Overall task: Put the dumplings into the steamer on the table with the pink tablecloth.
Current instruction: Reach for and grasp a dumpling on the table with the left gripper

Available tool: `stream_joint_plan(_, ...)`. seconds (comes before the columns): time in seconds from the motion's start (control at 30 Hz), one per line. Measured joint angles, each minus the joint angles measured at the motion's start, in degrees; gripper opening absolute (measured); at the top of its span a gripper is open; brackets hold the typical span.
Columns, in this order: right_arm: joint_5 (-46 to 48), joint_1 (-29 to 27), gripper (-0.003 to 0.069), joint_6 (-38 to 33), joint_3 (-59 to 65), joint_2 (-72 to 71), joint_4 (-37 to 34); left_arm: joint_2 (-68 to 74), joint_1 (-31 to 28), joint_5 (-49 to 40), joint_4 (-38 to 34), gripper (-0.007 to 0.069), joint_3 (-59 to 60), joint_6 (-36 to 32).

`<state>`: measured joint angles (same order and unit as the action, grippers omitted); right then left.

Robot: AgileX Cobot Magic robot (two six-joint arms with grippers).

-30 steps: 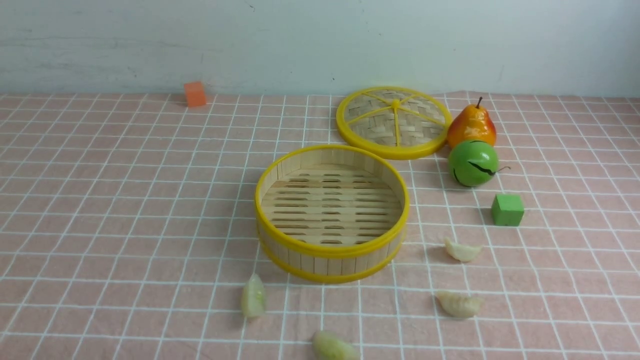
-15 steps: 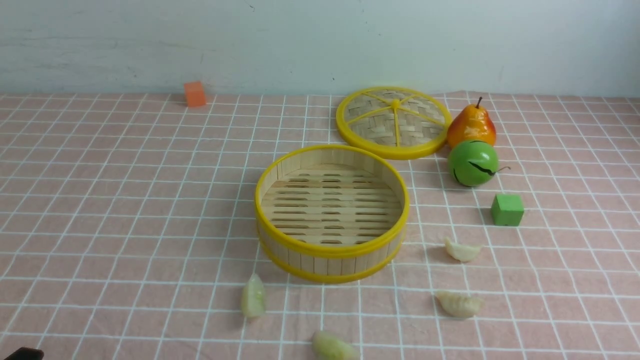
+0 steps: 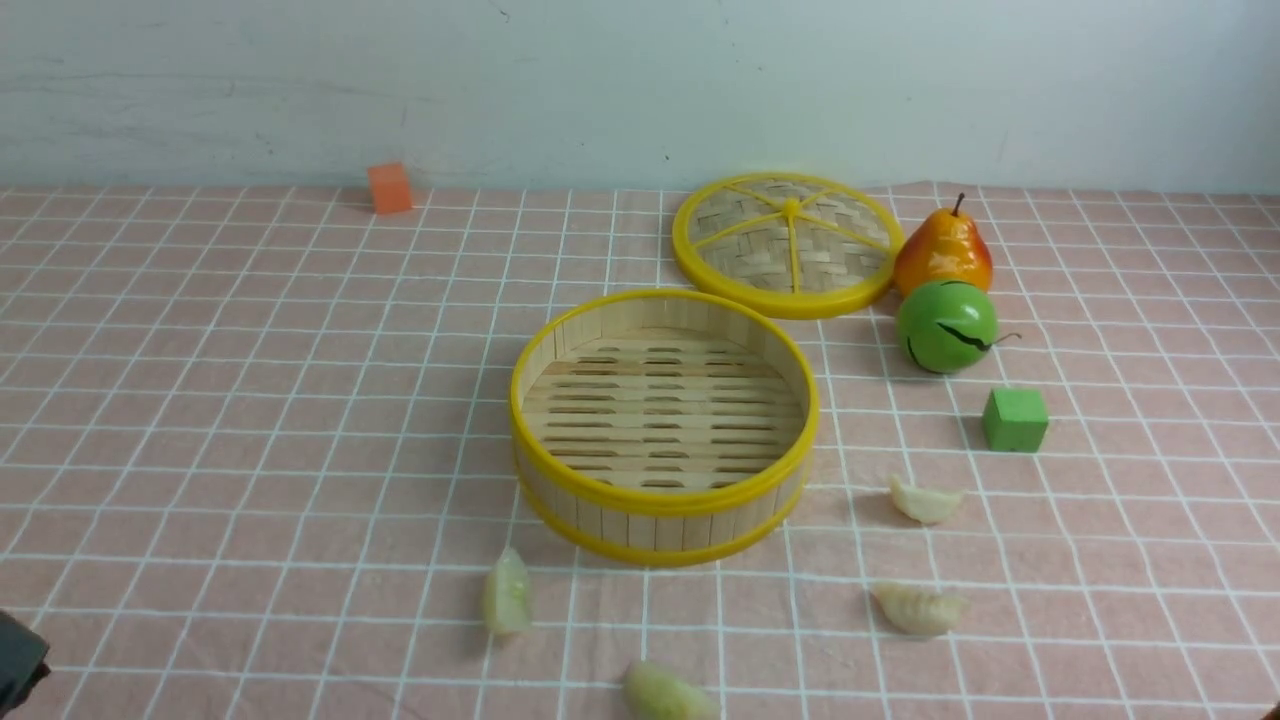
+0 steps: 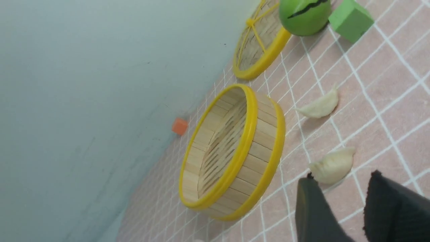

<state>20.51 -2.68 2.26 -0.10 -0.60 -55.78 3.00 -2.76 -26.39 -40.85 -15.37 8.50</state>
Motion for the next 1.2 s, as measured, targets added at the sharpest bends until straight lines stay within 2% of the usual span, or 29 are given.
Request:
stream_joint_plan(0.03, -0.06, 0.00, 0.0183, -4.53, -2.32, 1.25, 0.00, 5.52, 0.00, -4.10, 3.21, 0.0064, -4.61, -3.14)
stream_joint_plan(0.07, -0.06, 0.00, 0.0162, -5.61, -2.95, 1.80, 0.00, 6.24, 0.00, -4.59, 3.21, 0.0064, -5.12, -3.14)
stream_joint_plan(0.1, -0.20, 0.00, 0.0099, -9.67, -5.54, 4.58, 0.48, 13.17, 0.00, -8.65, 7.21, -0.0008, -9.25, -4.40)
stream_joint_plan(0.2, 0.82, 0.00, -0.0009, -20.00, -12.95, 13.82, 2.41, 23.09, 0.28, -15.27, 13.84, -0.0014, -16.24, -5.18)
stream_joint_plan(0.23, 0.82, 0.00, -0.0009, -20.76, -13.53, 14.54, 2.41, 24.50, 0.53, -15.72, 14.89, -0.0014, -16.73, -5.23)
stream_joint_plan(0.27, 3.34, 0.00, -0.0019, -26.09, -17.90, 20.52, 3.95, 29.77, 1.56, -19.15, 19.29, -0.0014, -20.28, -5.48)
stream_joint_plan(0.3, 4.26, 0.00, -0.0019, -27.61, -19.23, 21.28, 4.28, 30.38, 1.75, -20.00, 19.86, -0.0014, -21.13, -5.48)
stream_joint_plan(0.37, 12.54, 0.00, -0.0020, -35.75, -28.05, 31.68, 6.81, 37.82, 5.75, -24.90, 27.37, -0.0014, -26.00, -5.53)
stream_joint_plan(0.47, 25.52, 1.22, -0.0020, -39.44, -36.72, 43.36, 8.40, 45.53, 12.49, -30.17, 34.50, -0.0014, -30.61, -3.88)
stream_joint_plan(0.5, 26.31, 1.44, -0.0020, -39.44, -36.72, 44.10, 8.40, 46.05, 12.96, -30.68, 35.22, -0.0014, -30.89, -3.49)
stream_joint_plan(0.53, 31.70, 4.39, -0.0020, -40.56, -40.37, 49.56, 9.05, 49.69, 16.51, -32.10, 37.59, -0.0014, -32.81, -1.95)
stream_joint_plan(0.63, 35.62, 13.75, -0.0017, -41.67, -43.98, 58.02, 12.62, 57.89, 21.91, -33.13, 40.49, 0.0001, -36.80, 0.01)
stream_joint_plan(0.73, 36.97, 23.86, -0.0011, -39.41, -46.03, 63.73, 19.52, 65.66, 24.88, -33.08, 40.85, 0.0067, -40.67, 1.61)
stream_joint_plan(0.83, 37.46, 32.18, -0.0009, -33.33, -46.94, 67.47, 28.84, 73.69, 27.06, -32.51, 40.50, 0.0197, -44.60, 2.35)
stream_joint_plan(0.87, 37.46, 32.66, -0.0010, -32.86, -46.98, 67.65, 28.84, 74.21, 27.18, -32.51, 40.50, 0.0208, -44.60, 2.35)
stream_joint_plan(0.9, 37.46, 36.20, -0.0008, -29.11, -47.09, 68.62, 33.98, 78.24, 28.05, -31.76, 40.50, 0.0300, -46.63, 2.55)
stream_joint_plan(0.93, 37.46, 36.51, -0.0007, -28.21, -47.09, 68.76, 35.03, 79.21, 28.24, -31.65, 40.50, 0.0310, -47.04, 2.58)
stream_joint_plan(1.0, 37.70, 39.02, -0.0006, -23.16, -47.14, 68.93, 40.52, 85.18, 29.01, -29.32, 40.35, 0.0428, -49.17, 3.18)
stream_joint_plan(1.07, 37.96, 39.40, -0.0004, -20.49, -47.14, 68.93, 43.14, 88.88, 29.23, -26.81, 40.02, 0.0487, -50.46, 4.27)
stream_joint_plan(1.2, 38.84, 39.46, -0.0004, -17.21, -47.14, 68.93, 45.80, 95.10, 29.23, -21.29, 39.98, 0.0531, -51.43, 6.74)
